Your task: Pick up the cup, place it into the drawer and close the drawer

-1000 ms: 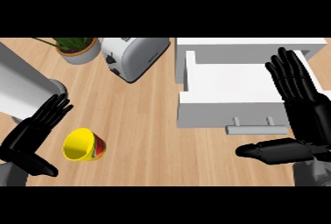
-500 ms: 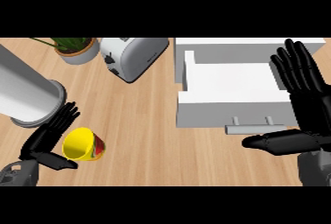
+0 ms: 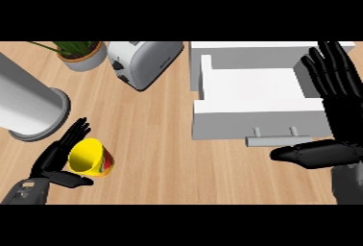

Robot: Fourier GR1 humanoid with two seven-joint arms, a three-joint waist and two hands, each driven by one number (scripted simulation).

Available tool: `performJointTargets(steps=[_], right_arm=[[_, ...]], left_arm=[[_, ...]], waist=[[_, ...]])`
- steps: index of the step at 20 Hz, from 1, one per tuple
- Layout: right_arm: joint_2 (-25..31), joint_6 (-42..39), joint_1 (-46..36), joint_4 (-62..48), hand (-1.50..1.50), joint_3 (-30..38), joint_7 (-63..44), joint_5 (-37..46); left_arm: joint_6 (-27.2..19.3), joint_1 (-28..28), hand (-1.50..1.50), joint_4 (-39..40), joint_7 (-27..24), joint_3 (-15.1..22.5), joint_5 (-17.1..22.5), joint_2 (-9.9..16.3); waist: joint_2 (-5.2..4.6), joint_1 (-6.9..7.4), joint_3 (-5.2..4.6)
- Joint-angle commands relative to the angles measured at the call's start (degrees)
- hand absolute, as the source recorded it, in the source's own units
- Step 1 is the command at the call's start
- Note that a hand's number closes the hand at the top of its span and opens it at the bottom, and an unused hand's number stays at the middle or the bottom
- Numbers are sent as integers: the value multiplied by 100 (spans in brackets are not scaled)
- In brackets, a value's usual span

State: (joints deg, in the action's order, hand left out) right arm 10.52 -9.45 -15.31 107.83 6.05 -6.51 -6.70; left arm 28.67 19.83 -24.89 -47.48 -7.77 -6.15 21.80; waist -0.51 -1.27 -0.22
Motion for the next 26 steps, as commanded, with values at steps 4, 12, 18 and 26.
performJointTargets(steps=[4, 12, 18, 26], right_arm=[[14, -35, -31, -150, -150, 42, 57, -13], [-21, -56, 30, -22, -150, -94, 28, 63], [144, -256, 191, -29, -150, 97, 125, -106], [116, -109, -154, -76, -150, 101, -187, -144]], left_arm=[[222, 121, -150, 623, -1228, 185, -218, -349], [90, 364, -150, 870, -1487, 342, -335, -593], [272, 499, -150, 1050, -1568, 316, -273, -550], [958, 593, 150, 725, -1750, 468, -164, -620]], waist=[[-22, -38, -9], [-13, -46, -7], [-22, -78, -7], [-9, -13, -15]])
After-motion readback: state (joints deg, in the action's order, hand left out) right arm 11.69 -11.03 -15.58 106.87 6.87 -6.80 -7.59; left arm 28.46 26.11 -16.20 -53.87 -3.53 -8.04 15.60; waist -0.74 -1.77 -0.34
